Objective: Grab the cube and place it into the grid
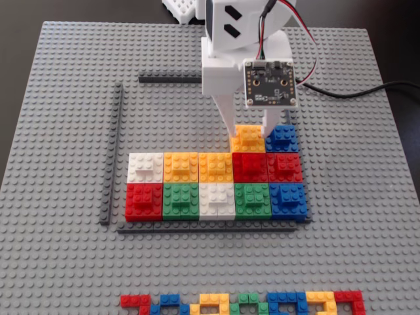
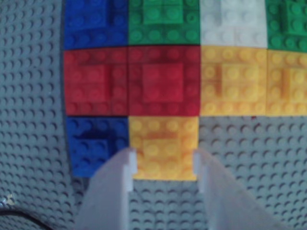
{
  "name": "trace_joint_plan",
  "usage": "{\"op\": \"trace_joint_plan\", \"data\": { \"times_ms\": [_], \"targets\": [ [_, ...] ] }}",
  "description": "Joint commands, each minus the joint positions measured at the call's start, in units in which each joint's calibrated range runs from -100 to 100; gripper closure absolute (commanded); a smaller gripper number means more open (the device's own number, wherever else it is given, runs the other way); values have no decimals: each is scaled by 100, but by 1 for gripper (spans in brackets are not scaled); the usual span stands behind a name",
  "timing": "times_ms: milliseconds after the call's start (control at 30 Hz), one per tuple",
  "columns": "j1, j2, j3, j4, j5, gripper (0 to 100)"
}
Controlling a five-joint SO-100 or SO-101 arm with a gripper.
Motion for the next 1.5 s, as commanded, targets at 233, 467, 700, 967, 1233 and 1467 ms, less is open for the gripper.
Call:
{"op": "trace_joint_plan", "data": {
  "times_ms": [233, 467, 700, 967, 1233, 1467],
  "targets": [
    [-35, -1182, -678, 359, -49, 86],
    [-28, -1999, -606, 534, -132, 92],
    [-13, -3108, -298, 603, -122, 98],
    [171, -4054, 47, 798, 5, 100],
    [436, -5352, 1007, 808, 278, 100],
    [790, -6779, 2512, 451, 420, 100]
  ]
}}
